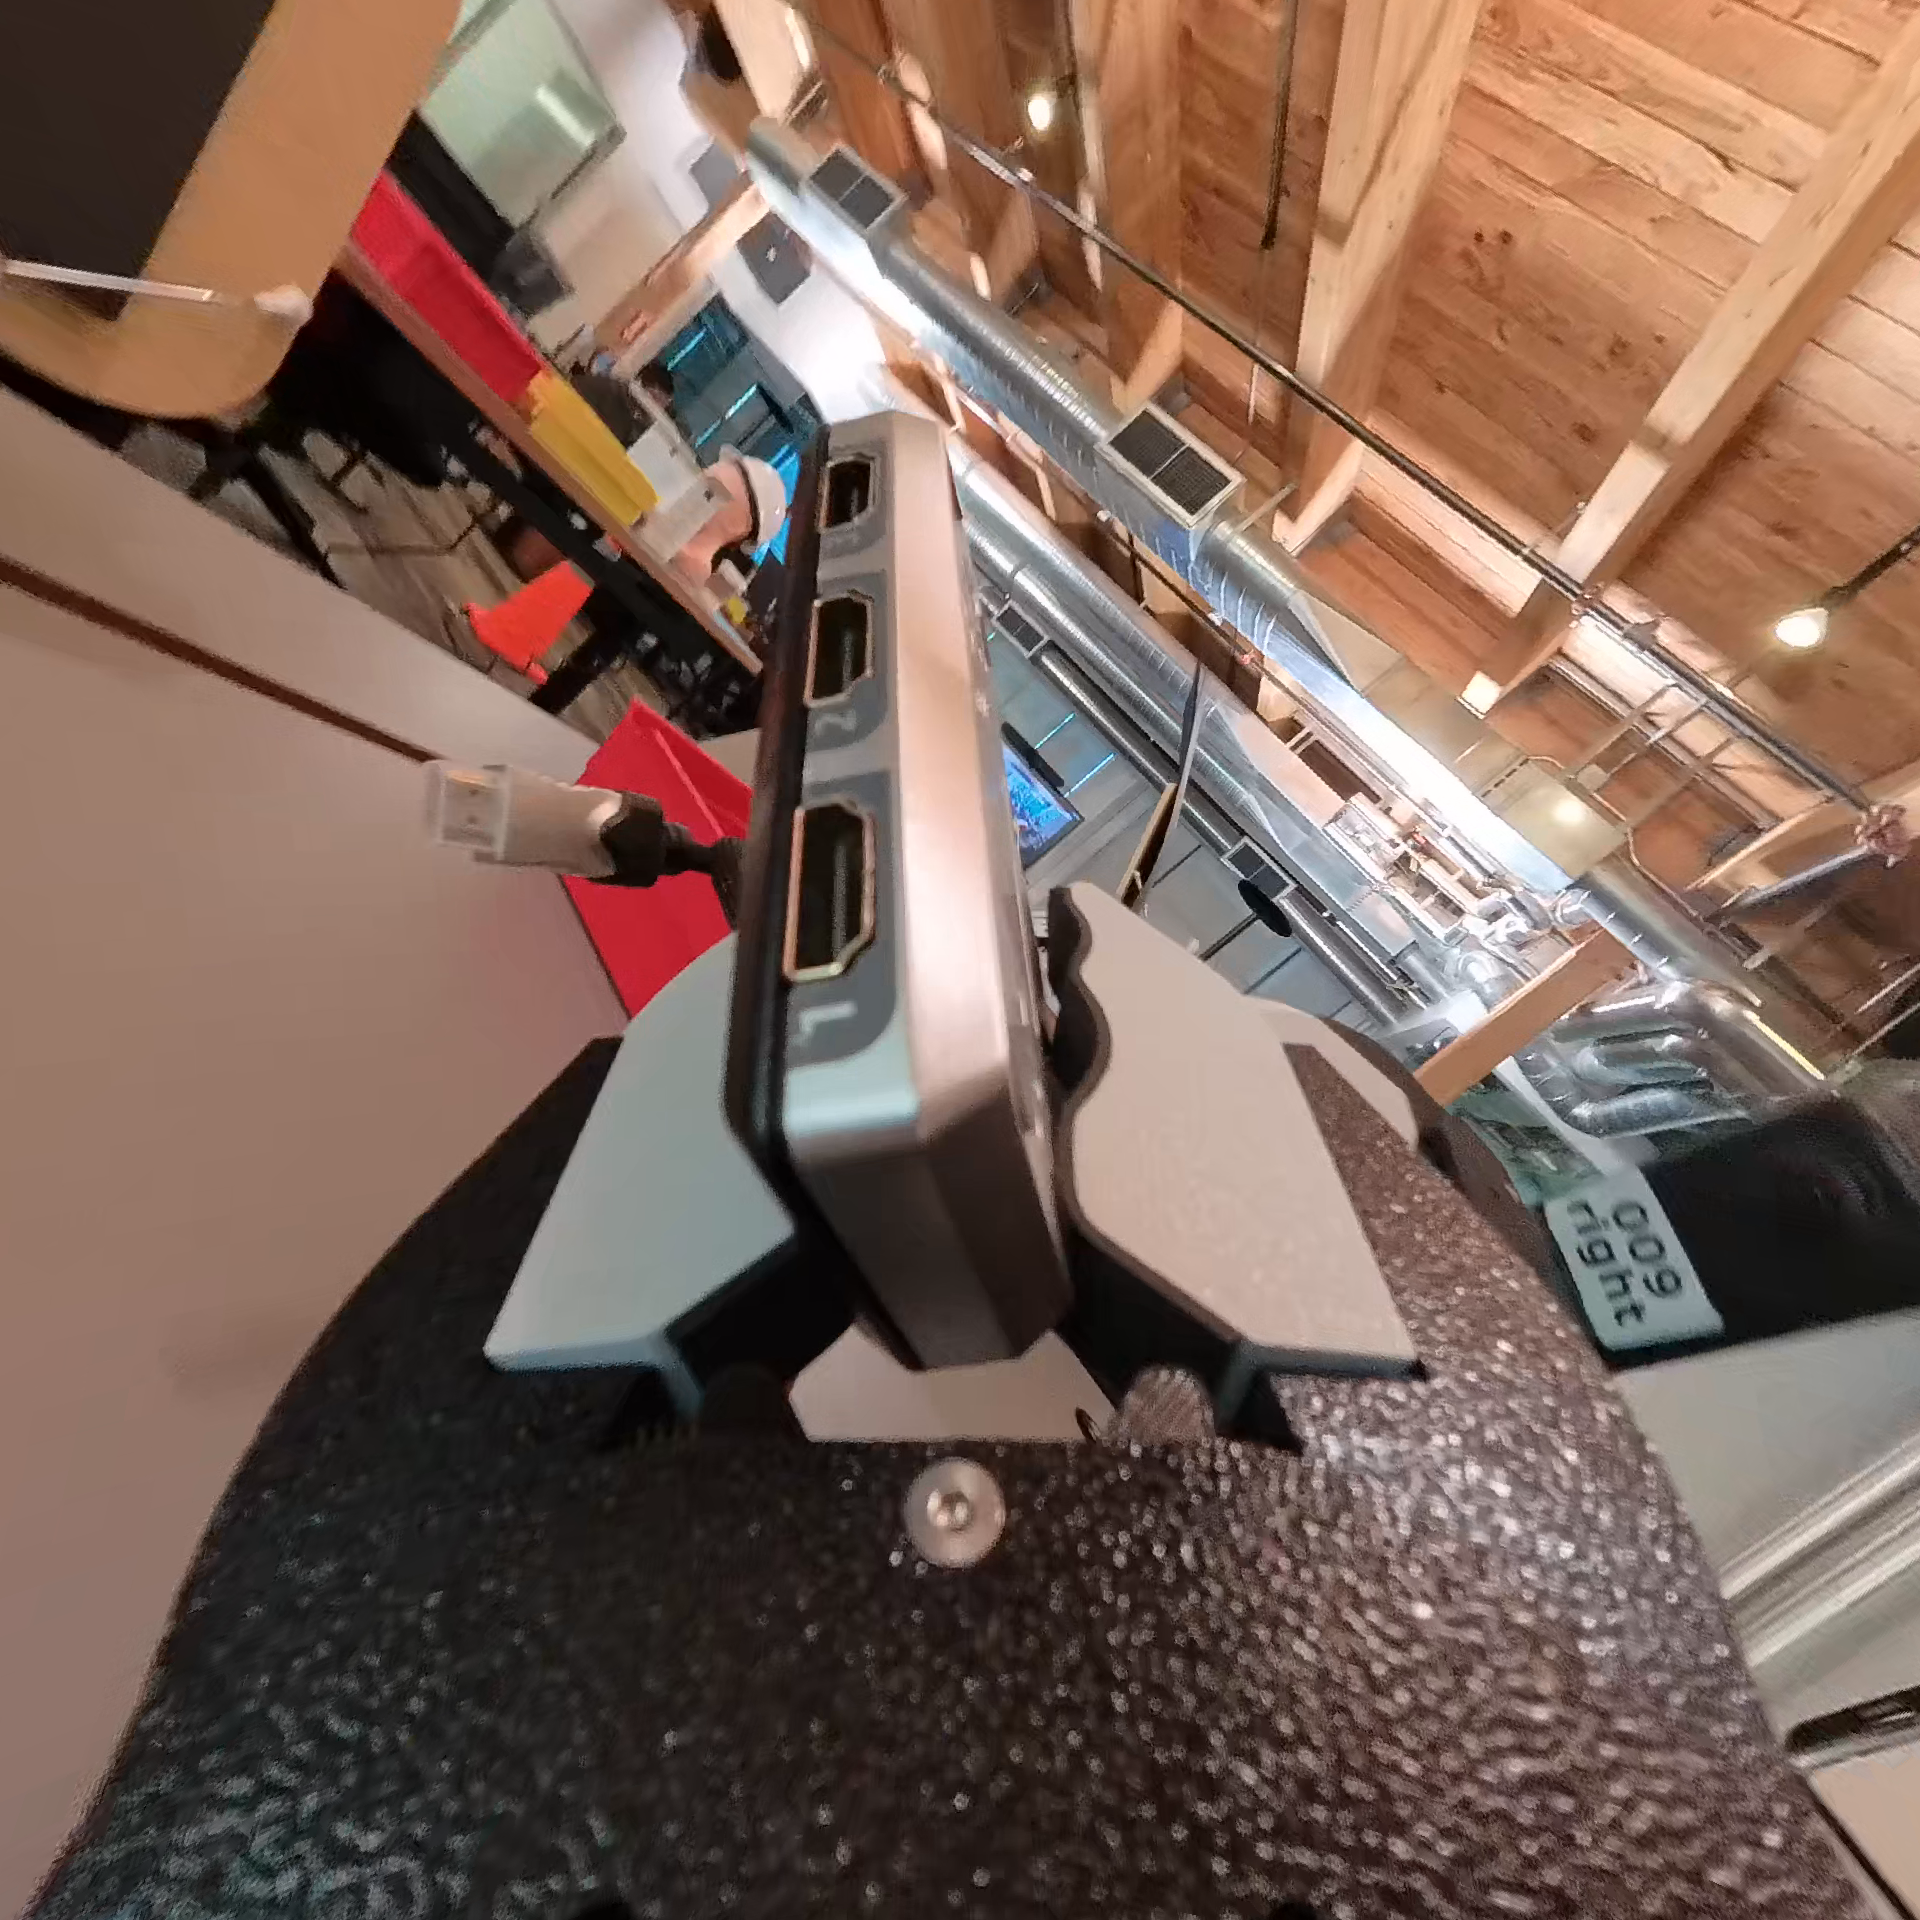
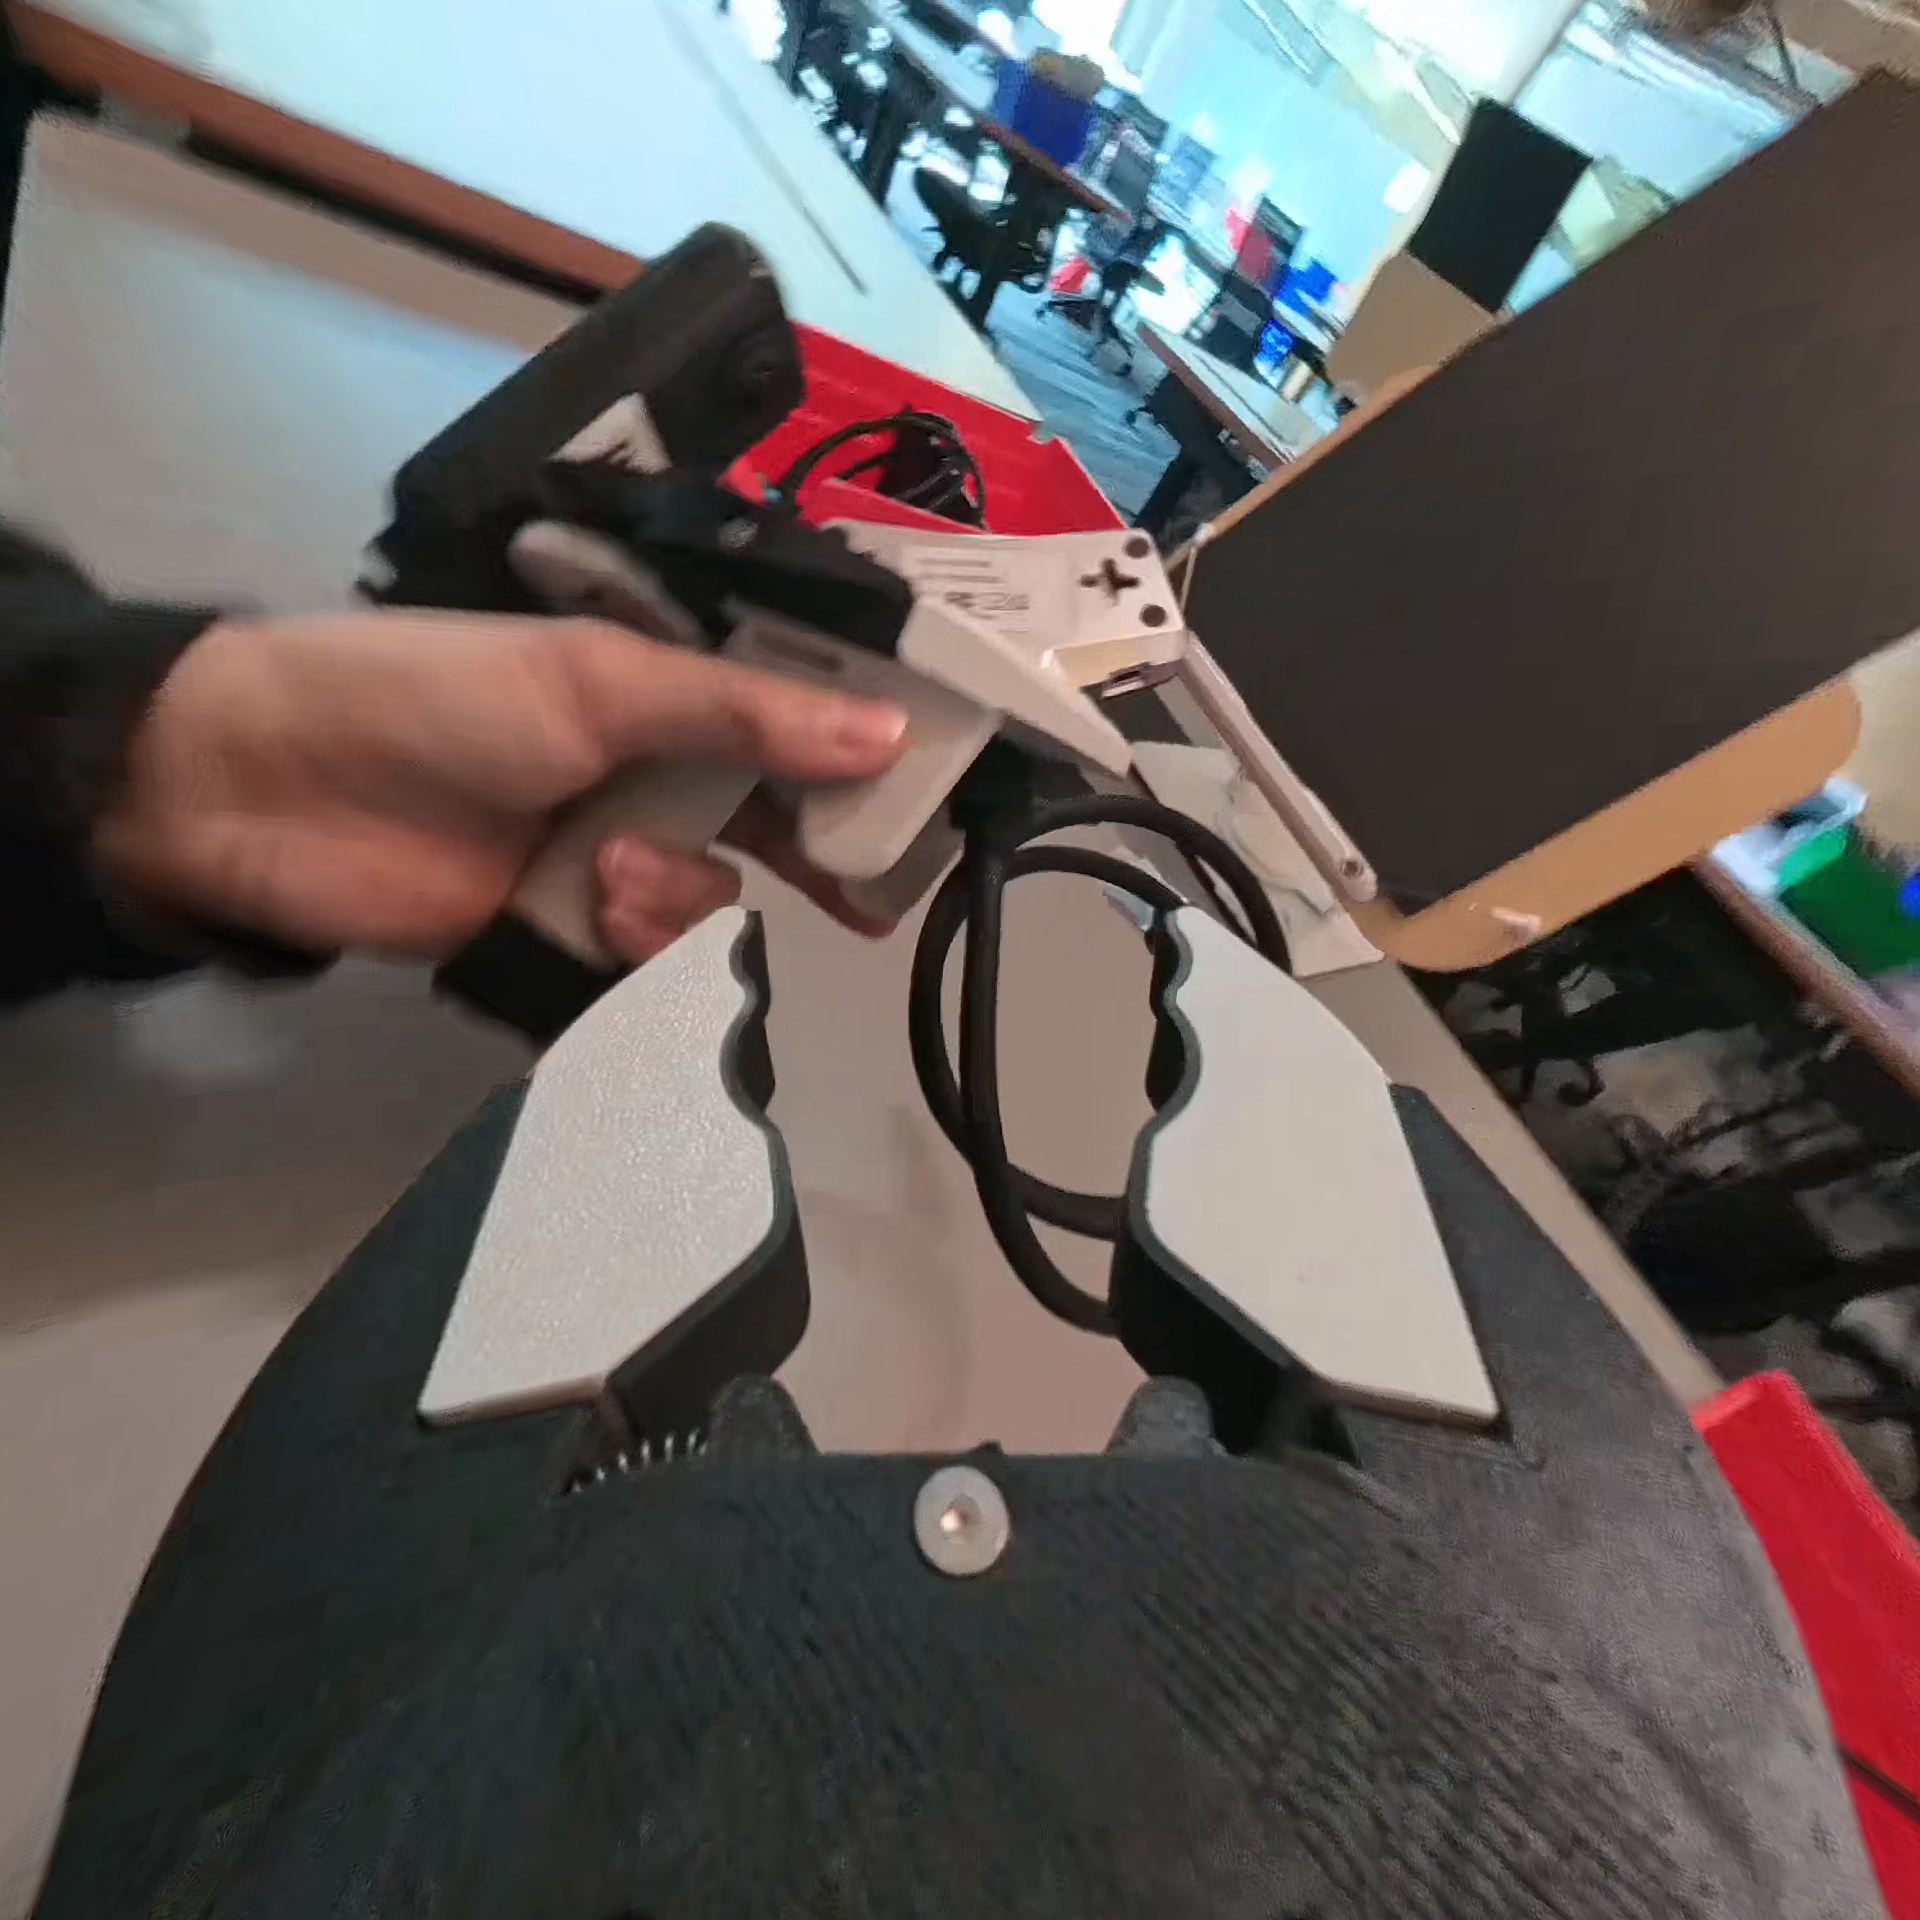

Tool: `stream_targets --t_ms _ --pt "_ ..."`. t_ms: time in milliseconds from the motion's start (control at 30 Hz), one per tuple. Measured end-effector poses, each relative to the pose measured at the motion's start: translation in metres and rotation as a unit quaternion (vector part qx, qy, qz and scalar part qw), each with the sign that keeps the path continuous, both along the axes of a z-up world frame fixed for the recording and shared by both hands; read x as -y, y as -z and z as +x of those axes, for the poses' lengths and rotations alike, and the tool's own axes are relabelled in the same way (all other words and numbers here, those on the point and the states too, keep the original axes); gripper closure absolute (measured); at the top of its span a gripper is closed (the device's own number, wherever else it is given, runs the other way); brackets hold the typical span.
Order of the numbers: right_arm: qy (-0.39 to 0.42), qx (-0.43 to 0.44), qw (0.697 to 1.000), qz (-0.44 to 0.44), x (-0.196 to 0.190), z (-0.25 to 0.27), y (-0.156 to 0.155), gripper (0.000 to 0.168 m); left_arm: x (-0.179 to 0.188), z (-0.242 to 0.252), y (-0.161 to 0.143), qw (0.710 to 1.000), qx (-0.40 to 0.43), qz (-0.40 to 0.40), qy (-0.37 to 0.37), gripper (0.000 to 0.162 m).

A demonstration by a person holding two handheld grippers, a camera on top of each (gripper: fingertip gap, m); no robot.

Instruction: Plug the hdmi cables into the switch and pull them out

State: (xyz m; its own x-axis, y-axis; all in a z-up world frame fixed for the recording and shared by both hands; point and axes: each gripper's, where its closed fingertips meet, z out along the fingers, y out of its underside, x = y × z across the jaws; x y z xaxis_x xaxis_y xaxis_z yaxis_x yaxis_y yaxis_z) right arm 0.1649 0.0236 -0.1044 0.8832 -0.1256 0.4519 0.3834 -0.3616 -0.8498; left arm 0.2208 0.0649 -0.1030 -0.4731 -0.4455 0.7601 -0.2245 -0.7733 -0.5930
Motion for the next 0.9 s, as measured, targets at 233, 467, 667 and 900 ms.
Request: stream_targets --t_ms 233,467,667,900 --pt "-0.084 -0.197 0.974 0.073 -0.009 0.016 0.0 0.135 0.021 -0.01 -0.011 0.998 0.051 -0.024 0.041 0.125" --pt "-0.024 -0.133 0.991 -0.008 -0.003 0.013 0.037 0.118 0.017 -0.006 -0.002 0.999 0.032 -0.007 0.001 0.126" --pt "0.044 -0.086 0.993 0.063 -0.004 0.021 0.031 0.132 0.025 -0.004 -0.008 0.999 0.036 -0.008 -0.001 0.127" --pt "0.053 -0.203 0.978 0.023 0.048 0.013 0.056 0.087 0.005 -0.001 0.007 1.0 0.018 0.011 -0.017 0.127"
